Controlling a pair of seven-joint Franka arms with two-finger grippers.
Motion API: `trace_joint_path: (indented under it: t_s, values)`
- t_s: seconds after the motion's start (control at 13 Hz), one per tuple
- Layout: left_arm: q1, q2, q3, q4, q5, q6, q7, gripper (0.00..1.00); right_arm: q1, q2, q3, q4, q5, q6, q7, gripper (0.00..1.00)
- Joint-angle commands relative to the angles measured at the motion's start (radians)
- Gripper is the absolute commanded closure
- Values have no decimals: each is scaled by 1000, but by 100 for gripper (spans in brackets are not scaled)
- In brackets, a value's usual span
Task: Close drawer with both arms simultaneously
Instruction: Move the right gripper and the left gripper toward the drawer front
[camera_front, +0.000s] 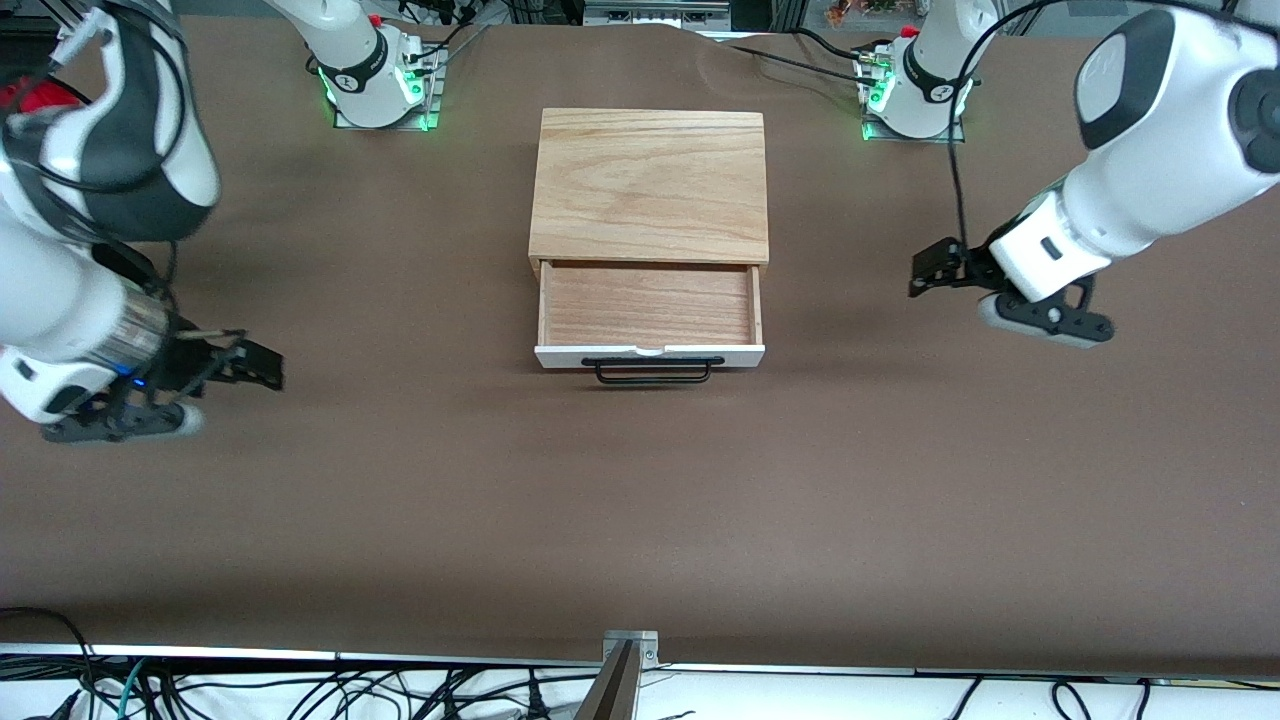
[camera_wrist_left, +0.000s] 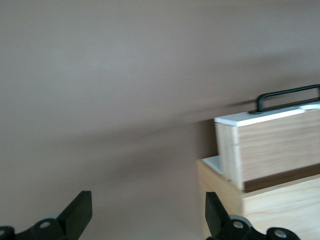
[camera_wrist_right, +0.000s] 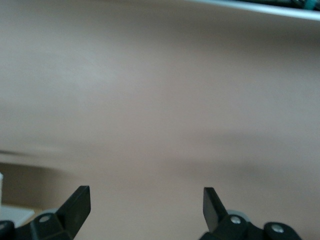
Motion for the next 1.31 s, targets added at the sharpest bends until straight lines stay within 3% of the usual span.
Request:
trace_joint_path:
  t_s: [0.0,0.38,0.54,0.85,1.23]
  values:
    - [12,58,-6,-1,-138,73,-11,0,0,71,86,3,8,134,9,0]
    - [-34,169,-21,16,-273,224,-14,0,99,205,112,3,8,410,97,0]
    - [-54,216,-55,27,-302,293,-34,0,150,237,112,3,8,454,235,0]
    - [-127,316,-113,27,-309,489,-180,0,217,283,114,3,19,509,329,0]
    - [-155,402,-118,68,-312,543,-195,0,250,279,114,1,272,394,336,0]
